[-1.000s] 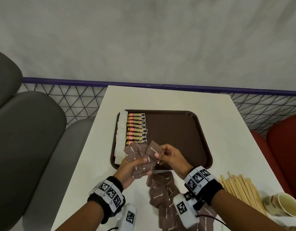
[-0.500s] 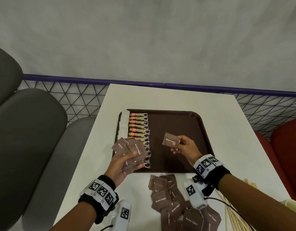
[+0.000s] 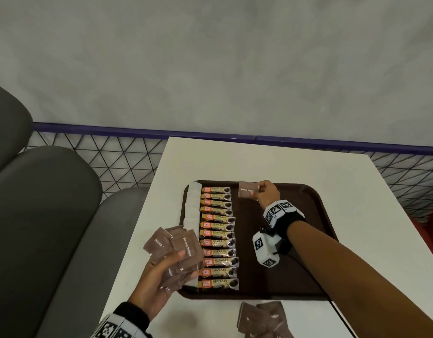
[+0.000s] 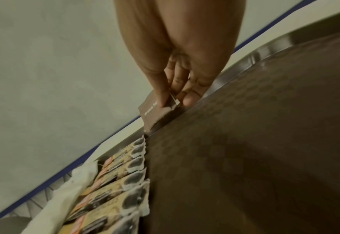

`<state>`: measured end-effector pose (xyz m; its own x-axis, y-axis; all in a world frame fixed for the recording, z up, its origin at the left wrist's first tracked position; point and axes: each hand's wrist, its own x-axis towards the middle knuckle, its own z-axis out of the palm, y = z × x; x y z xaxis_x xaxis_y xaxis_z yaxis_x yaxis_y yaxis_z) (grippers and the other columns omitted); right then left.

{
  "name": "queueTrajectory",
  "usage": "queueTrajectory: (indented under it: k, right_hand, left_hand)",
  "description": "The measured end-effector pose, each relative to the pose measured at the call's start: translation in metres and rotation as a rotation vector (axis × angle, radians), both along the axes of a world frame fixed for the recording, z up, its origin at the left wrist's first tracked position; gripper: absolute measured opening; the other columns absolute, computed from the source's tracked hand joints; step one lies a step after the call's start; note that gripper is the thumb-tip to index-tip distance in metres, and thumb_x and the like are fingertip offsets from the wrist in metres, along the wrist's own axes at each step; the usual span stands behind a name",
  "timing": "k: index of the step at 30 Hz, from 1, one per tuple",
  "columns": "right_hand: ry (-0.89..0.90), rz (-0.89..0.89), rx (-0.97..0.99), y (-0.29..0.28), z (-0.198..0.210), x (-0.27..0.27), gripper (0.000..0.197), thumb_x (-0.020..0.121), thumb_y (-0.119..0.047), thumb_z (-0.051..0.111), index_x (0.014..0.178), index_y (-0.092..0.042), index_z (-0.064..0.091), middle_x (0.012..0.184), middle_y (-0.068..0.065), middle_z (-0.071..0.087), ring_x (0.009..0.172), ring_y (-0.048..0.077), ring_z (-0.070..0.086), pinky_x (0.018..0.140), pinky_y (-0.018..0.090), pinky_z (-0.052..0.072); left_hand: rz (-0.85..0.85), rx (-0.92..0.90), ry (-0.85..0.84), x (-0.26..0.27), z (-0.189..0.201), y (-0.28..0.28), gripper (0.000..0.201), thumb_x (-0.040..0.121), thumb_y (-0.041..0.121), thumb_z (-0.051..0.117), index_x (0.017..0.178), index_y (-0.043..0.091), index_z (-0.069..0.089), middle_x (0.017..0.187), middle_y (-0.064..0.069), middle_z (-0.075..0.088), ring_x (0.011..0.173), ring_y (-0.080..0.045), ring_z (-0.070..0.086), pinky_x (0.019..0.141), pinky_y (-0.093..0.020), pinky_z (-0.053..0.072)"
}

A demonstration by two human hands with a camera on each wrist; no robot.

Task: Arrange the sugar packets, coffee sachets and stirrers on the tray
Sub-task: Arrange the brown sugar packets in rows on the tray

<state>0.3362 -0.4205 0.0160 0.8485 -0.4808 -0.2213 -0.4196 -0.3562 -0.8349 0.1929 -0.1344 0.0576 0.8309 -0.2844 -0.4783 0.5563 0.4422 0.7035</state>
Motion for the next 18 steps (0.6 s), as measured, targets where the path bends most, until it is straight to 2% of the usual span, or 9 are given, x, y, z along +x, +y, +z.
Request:
queueTrajectory:
  k: [2, 5, 8, 13, 16, 18]
  right_hand:
    - [-0.007, -0.024, -0.009, 0.002, -0.007, 0.012, 0.019, 0.078, 0.006, 0.063, 0.088, -0.009, 0.055, 0.097, 0.016, 0.062, 0.091, 0.029, 0.059, 0.075, 0.032, 0.046]
    - [0.003, -0.029, -0.010, 0.003, -0.018, 0.023, 0.033, 0.077, 0.009, 0.061, 0.071, -0.021, 0.046, 0.086, 0.012, 0.057, 0.082, 0.025, 0.055, 0.069, 0.030, 0.044]
    - [-0.016, -0.009, -0.016, 0.005, -0.024, 0.028, 0.026, 0.078, 0.008, 0.062, 0.083, -0.014, 0.047, 0.079, 0.010, 0.054, 0.077, 0.022, 0.052, 0.068, 0.029, 0.043]
    - [-0.023, 0.001, -0.075, 0.008, -0.026, 0.031, 0.032, 0.079, 0.005, 0.064, 0.093, -0.012, 0.040, 0.064, -0.003, 0.044, 0.061, 0.014, 0.045, 0.052, 0.021, 0.036]
    - [-0.024, -0.018, -0.107, 0.009, -0.027, 0.030, 0.030, 0.081, 0.001, 0.063, 0.093, -0.013, 0.039, 0.065, -0.003, 0.043, 0.068, 0.020, 0.048, 0.058, 0.025, 0.038]
    - [-0.008, -0.012, -0.109, 0.010, -0.027, 0.030, 0.031, 0.081, -0.001, 0.064, 0.094, -0.013, 0.038, 0.067, -0.003, 0.043, 0.074, 0.021, 0.050, 0.064, 0.027, 0.038]
  left_hand:
    - [-0.006, -0.001, 0.009, 0.002, -0.002, 0.005, 0.044, 0.074, 0.006, 0.060, 0.117, 0.013, 0.061, 0.107, -0.018, 0.070, 0.089, -0.034, 0.070, 0.068, -0.041, 0.059]
    - [-0.001, -0.018, 0.018, 0.006, -0.005, 0.011, 0.043, 0.073, 0.004, 0.060, 0.115, 0.015, 0.063, 0.105, -0.017, 0.071, 0.084, -0.033, 0.071, 0.065, -0.043, 0.059]
    - [-0.008, -0.018, 0.029, 0.009, -0.008, 0.015, 0.043, 0.071, 0.004, 0.060, 0.112, 0.014, 0.063, 0.099, -0.016, 0.072, 0.076, -0.031, 0.072, 0.063, -0.044, 0.059]
    - [-0.014, -0.017, 0.055, 0.013, -0.010, 0.017, 0.041, 0.070, 0.004, 0.060, 0.109, 0.011, 0.065, 0.097, -0.017, 0.072, 0.075, -0.032, 0.072, 0.062, -0.046, 0.058]
    - [-0.007, -0.032, 0.064, 0.014, -0.009, 0.016, 0.040, 0.063, 0.005, 0.065, 0.103, 0.012, 0.069, 0.096, -0.016, 0.073, 0.075, -0.032, 0.072, 0.061, -0.047, 0.059]
    - [-0.012, -0.035, 0.063, 0.014, -0.007, 0.014, 0.038, 0.066, 0.003, 0.061, 0.103, 0.012, 0.068, 0.092, -0.015, 0.073, 0.073, -0.032, 0.072, 0.061, -0.048, 0.057]
